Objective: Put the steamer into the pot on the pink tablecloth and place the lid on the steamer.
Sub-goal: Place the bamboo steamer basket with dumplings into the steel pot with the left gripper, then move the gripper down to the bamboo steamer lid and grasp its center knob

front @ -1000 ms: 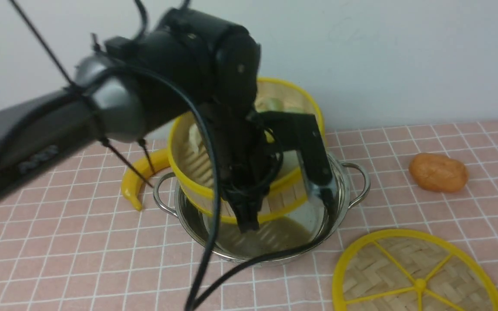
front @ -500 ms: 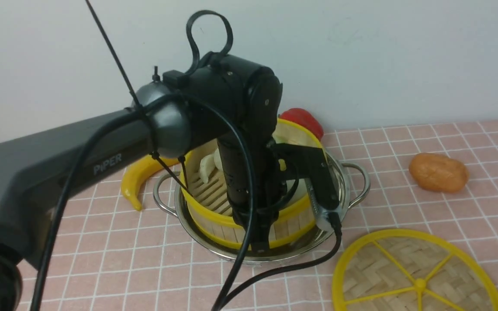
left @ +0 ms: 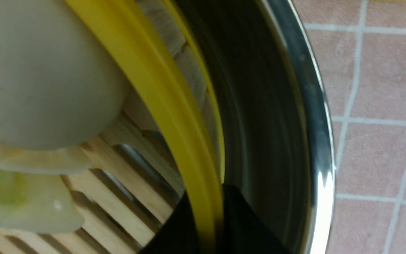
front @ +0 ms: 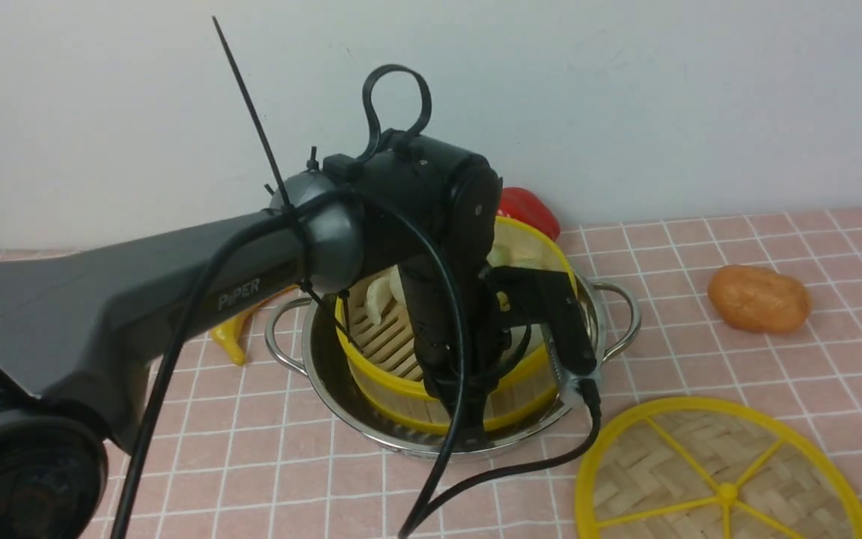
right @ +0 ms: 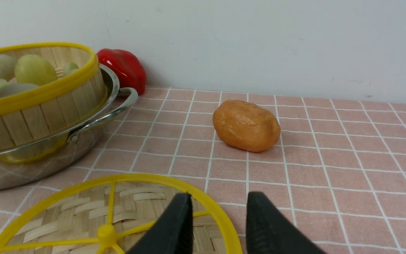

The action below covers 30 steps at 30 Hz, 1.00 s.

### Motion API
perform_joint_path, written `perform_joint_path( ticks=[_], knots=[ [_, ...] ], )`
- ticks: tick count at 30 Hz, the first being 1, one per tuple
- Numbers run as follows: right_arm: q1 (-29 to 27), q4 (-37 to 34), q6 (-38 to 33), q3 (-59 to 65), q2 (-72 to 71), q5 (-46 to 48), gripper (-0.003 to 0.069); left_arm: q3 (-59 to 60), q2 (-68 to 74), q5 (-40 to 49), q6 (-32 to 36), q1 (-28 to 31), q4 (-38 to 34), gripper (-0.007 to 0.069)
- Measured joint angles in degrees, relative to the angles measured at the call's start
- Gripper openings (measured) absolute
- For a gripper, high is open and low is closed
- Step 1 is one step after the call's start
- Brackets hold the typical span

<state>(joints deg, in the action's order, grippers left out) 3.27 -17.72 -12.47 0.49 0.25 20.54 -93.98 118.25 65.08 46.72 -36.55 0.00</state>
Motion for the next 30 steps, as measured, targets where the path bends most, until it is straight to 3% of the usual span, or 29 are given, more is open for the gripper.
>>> perform_joint_path(
  ticks=[10,13,21,23,27,30],
  knots=[
    [0.0,0.0,0.0,0.0,0.0,0.0,0.024,0.0,1.4,1.5,-1.3,0.0,0.0,0.0062],
    [0.0,0.0,0.0,0.0,0.0,0.0,0.024,-0.1,1.4,1.5,-2.2,0.0,0.0,0.0126],
    [0.0,0.0,0.0,0.0,0.0,0.0,0.024,-0.8,1.2,2.6,-6.8,0.0,0.9,0.0459],
    [0.0,0.0,0.0,0.0,0.0,0.0,0.024,-2.0,0.7,4.0,-8.9,0.0,1.7,0.0501],
    [0.0,0.0,0.0,0.0,0.0,0.0,0.024,-5.5,-1.3,4.1,-11.7,0.1,2.4,0.0512],
    [0.0,0.0,0.0,0.0,0.0,0.0,0.024,-8.8,-5.4,4.1,-15.1,0.2,2.4,0.0388]
  ],
)
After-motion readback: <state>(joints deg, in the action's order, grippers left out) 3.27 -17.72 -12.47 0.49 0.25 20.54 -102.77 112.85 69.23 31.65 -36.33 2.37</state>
